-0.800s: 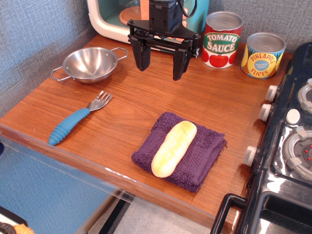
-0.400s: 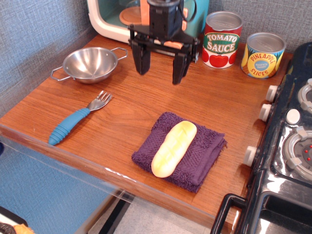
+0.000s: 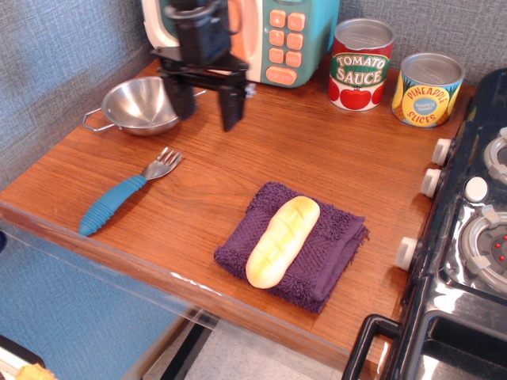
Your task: Move the silver pan directly in front of the canned goods.
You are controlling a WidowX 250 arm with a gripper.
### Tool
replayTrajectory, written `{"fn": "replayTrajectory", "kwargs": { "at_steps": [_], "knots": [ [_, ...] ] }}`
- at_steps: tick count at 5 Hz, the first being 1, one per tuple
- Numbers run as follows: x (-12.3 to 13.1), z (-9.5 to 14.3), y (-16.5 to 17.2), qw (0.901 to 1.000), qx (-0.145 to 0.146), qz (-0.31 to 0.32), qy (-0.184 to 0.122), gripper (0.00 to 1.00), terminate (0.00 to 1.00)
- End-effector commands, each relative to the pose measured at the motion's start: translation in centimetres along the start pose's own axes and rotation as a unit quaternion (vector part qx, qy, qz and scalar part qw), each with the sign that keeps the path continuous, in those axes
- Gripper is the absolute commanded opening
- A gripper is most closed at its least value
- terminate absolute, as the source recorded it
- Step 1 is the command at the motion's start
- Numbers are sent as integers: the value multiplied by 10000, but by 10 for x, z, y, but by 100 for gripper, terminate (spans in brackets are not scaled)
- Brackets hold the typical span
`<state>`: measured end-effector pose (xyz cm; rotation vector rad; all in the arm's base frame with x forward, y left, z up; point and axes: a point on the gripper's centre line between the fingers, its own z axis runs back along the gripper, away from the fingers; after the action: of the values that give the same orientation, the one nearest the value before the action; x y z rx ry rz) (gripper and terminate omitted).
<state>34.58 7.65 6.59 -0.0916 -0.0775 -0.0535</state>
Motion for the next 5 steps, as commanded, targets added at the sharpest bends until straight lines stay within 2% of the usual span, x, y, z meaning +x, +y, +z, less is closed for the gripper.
{"fn": "replayTrajectory", "kwargs": {
  "at_steps": [1, 2, 3, 4, 5],
  "knots": [
    [18, 6, 39, 9976, 410, -451, -315, 100, 0],
    [27, 0, 45, 9968, 608, -468, -205, 100, 0],
    [31, -7, 53, 9969, 670, -380, -138, 100, 0],
    [31, -26, 60, 9971, 707, -240, 128, 100, 0],
    [32, -36, 65, 9974, 661, -163, 245, 0, 0]
  ]
}}
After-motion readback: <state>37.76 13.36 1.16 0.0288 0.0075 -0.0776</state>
